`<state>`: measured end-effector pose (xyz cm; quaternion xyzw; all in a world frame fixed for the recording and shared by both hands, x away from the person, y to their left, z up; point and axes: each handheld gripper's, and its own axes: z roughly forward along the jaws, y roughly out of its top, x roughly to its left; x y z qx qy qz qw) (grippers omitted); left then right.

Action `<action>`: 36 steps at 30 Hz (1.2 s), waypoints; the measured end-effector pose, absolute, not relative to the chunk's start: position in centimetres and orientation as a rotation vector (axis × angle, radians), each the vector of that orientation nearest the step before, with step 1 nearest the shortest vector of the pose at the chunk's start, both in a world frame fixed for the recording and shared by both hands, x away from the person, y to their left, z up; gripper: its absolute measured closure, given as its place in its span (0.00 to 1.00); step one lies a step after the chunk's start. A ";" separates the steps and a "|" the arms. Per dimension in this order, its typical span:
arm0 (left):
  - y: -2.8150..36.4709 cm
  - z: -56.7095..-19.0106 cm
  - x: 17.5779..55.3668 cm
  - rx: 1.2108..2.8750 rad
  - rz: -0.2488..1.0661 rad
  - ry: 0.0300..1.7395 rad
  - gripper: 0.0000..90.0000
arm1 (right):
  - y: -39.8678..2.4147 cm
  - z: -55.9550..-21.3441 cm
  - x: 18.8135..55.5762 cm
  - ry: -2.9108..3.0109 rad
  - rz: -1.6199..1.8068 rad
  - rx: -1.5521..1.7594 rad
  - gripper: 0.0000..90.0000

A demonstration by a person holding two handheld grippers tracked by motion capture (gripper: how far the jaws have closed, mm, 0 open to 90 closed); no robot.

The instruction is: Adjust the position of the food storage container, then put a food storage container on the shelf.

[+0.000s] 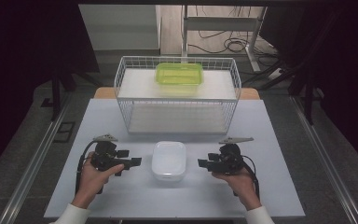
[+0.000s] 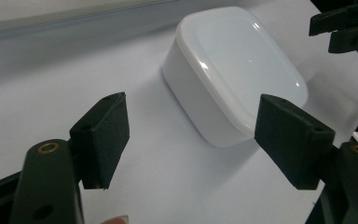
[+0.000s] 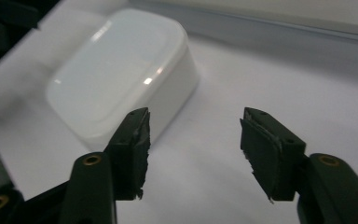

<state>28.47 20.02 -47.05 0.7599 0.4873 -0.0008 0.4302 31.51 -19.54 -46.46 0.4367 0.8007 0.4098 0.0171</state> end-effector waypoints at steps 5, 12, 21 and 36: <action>20.0 -47.1 28.4 1.857 -0.060 1.220 0.28 | -19.8 -46.4 31.9 2.474 1.446 1.369 0.41; 20.2 -47.2 28.5 1.825 -0.070 1.240 0.28 | -19.9 -46.3 31.9 2.463 1.543 1.353 0.39; 19.8 -47.8 29.0 1.737 -0.141 1.270 0.28 | -19.5 -46.5 32.1 2.443 1.527 1.377 0.41; 19.6 -49.5 30.4 1.654 -0.281 1.313 0.31 | -18.1 -47.5 33.1 2.477 1.566 1.412 0.44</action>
